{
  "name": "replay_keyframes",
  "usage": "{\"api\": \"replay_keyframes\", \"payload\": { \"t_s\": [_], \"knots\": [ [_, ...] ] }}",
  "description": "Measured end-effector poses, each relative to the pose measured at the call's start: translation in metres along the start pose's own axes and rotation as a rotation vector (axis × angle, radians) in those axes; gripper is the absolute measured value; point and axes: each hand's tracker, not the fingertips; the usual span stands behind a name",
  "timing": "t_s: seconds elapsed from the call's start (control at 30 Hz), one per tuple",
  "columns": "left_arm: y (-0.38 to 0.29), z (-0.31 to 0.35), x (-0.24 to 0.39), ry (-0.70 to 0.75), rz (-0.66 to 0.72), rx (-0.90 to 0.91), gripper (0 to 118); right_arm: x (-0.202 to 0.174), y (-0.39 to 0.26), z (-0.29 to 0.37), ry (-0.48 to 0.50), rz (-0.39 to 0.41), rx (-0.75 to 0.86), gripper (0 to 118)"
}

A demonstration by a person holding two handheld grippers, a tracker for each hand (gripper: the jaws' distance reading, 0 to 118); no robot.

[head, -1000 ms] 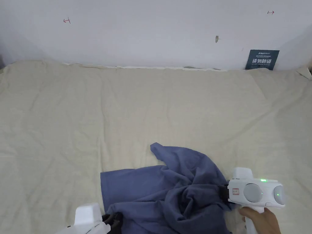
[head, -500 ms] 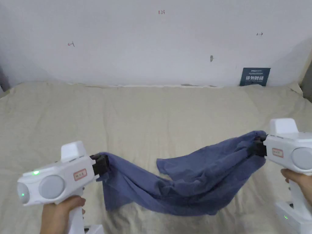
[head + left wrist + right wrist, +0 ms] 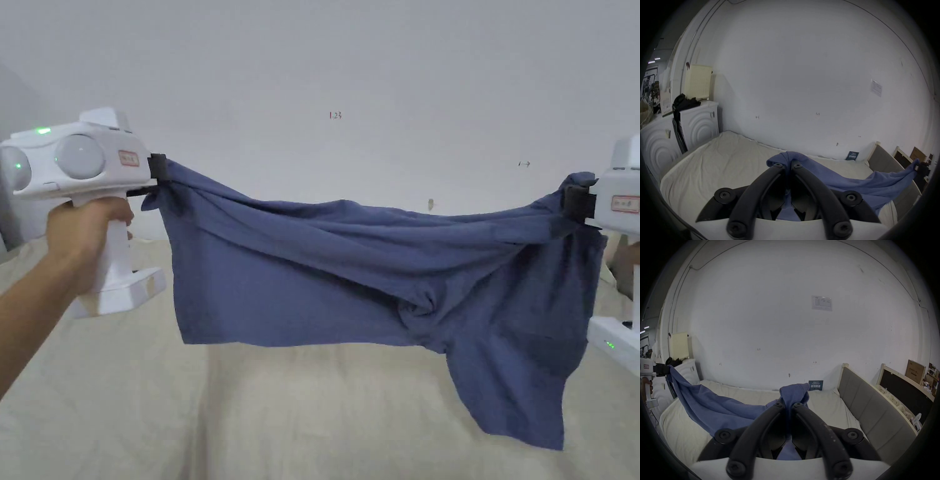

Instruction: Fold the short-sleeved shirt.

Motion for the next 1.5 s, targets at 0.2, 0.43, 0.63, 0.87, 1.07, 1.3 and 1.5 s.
{"api": "replay_keyframes", "payload": {
  "t_s": [0.2, 0.43, 0.63, 0.87, 1.07, 1.3, 1.5],
  "knots": [
    [0.018, -0.044, 0.006, 0.055, -0.024, 0.009, 5, 0.002, 0.009, -0.034, -0.001, -0.014, 0.025, 7],
    [-0.037, -0.086, -0.011, 0.081, -0.052, -0.042, 5, -0.007, -0.038, -0.069, 0.027, -0.028, -0.005, 7],
    [-0.133, -0.095, -0.045, 0.112, -0.039, -0.197, 5, -0.016, -0.122, -0.077, 0.04, -0.058, -0.133, 7],
    [-0.273, -0.033, -0.086, 0.122, -0.051, -0.434, 5, -0.014, -0.257, -0.018, 0.054, -0.198, -0.33, 7],
    [-0.37, 0.046, -0.121, 0.129, -0.042, -0.603, 5, -0.003, -0.35, 0.067, 0.019, -0.283, -0.473, 7],
    [-0.433, 0.128, -0.142, 0.165, -0.007, -0.747, 5, 0.004, -0.421, 0.133, -0.037, -0.275, -0.636, 7],
    [-0.458, 0.146, -0.144, 0.189, -0.018, -0.766, 6, 0.001, -0.468, 0.125, -0.072, -0.25, -0.749, 9]
  ]
}}
